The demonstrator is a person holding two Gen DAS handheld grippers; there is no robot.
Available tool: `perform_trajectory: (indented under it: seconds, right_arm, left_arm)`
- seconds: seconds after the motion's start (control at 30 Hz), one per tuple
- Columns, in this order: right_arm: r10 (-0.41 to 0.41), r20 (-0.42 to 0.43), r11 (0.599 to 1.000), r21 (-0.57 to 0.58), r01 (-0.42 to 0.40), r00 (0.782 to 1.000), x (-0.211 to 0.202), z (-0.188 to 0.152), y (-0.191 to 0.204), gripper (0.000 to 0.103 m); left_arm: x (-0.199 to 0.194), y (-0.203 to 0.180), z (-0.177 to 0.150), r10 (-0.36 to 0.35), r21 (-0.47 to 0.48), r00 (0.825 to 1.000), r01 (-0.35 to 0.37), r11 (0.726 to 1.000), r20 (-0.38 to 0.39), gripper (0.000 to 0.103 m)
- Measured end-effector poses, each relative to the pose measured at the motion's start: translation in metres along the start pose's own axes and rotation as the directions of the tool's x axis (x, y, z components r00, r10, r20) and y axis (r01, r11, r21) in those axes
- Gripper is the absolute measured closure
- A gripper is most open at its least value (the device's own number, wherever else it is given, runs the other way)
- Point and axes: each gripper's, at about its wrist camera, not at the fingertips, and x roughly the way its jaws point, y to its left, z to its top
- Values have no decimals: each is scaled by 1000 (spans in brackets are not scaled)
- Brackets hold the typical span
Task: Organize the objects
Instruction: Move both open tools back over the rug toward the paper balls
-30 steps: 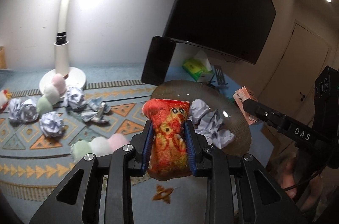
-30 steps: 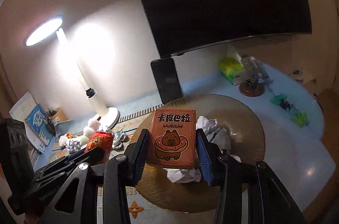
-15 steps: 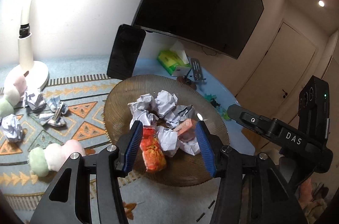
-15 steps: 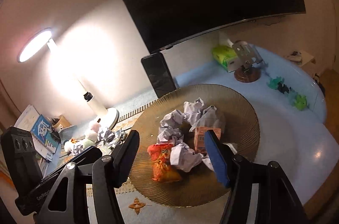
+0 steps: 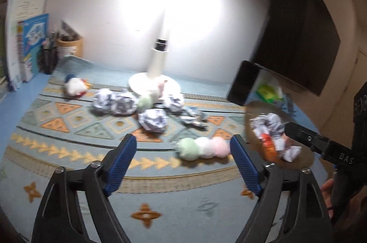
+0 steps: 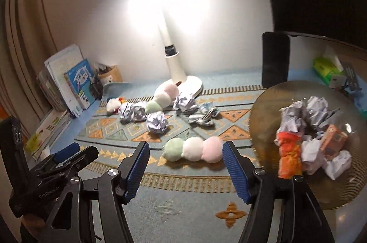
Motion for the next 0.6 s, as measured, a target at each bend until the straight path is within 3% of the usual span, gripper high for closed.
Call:
perform_trajectory:
  seconds: [0.07, 0.27, 0.47, 0.6]
  right_arm:
    - [10, -30, 999, -30, -11, 999, 21, -11, 8, 38]
    - [47, -105, 998, -32, -51, 993, 58, -34, 9, 38]
    - [63, -148, 998, 14, -62, 987, 69, -35, 1, 38]
    - [46, -173, 999, 8, -45, 984, 74, -36, 2, 38]
  left_arm:
    - [7, 24, -13, 77, 0, 997, -77, 997, -31, 16]
    - [31, 71, -35, 176, -39, 981, -180, 983, -83, 16]
    - [53, 86, -38, 131, -91, 975, -149, 985, -177, 16]
    - [52, 86, -40, 115, -104, 978, -134, 986, -173, 16]
